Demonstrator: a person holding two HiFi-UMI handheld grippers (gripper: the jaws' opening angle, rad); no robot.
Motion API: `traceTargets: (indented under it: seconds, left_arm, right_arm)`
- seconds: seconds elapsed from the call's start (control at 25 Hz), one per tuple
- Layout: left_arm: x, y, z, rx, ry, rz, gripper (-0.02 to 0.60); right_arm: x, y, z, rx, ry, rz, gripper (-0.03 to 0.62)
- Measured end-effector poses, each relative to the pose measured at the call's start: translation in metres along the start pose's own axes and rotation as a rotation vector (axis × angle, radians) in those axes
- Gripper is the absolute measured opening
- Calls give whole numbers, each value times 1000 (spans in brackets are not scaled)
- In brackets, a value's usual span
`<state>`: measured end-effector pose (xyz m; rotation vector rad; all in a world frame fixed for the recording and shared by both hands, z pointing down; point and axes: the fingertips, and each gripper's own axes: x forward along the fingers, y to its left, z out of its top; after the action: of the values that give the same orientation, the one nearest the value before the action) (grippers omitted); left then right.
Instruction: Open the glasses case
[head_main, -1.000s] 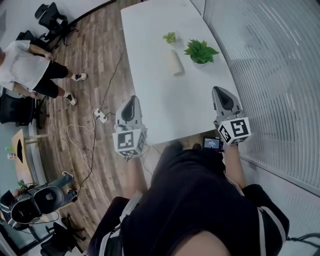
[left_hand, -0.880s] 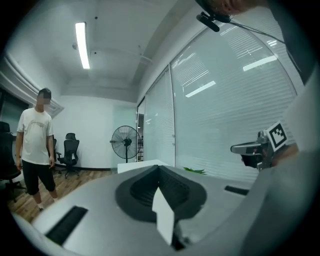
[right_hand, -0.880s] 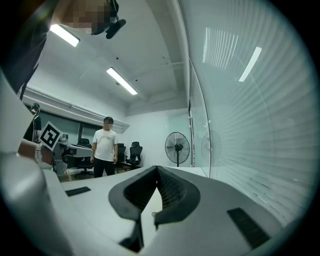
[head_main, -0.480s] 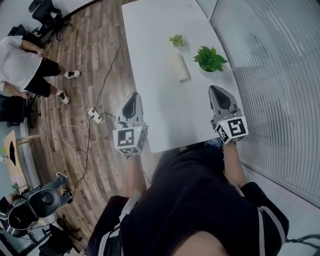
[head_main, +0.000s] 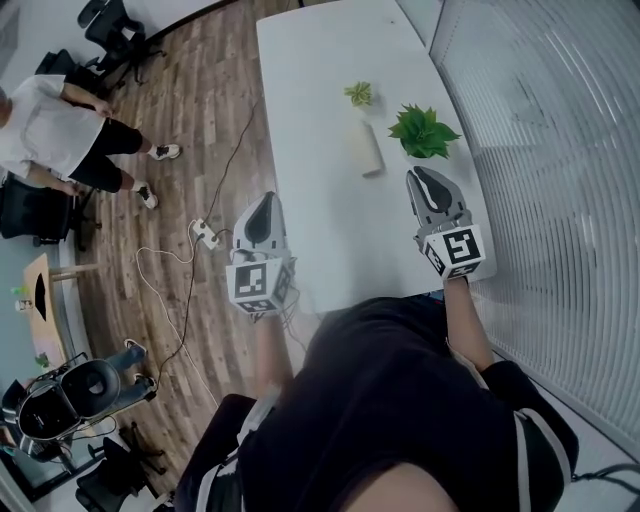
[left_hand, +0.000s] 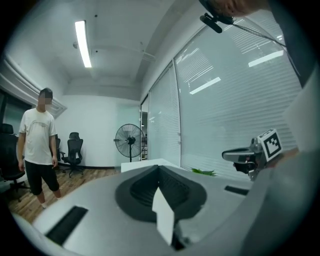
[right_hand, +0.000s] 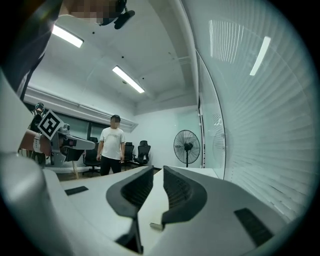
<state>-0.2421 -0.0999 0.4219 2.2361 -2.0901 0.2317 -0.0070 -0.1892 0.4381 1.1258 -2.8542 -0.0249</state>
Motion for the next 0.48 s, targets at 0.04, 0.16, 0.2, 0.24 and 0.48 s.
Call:
traceTargets:
  seconds: [0.04,0.16,0.2,0.24,0.48]
  left_arm:
    - [1,0,1,-4,1,8,-2]
    - [4,-1,-4,-3,15,16,0]
    - [4,-1,-5,0,23,16,-1]
    - [4,0,-4,-2,30,18,-2]
    - [-2,-1,-12,32,110,6,-1]
  right_arm:
    - [3,0,-3,-4,5,9,83]
    - [12,-1,-16,-36,29,32,103]
    - [15,0,-21,-54,43,39,103]
    - [19,2,-26,-82,63,48,103]
    - [60,5,-107,-646,323,172,103]
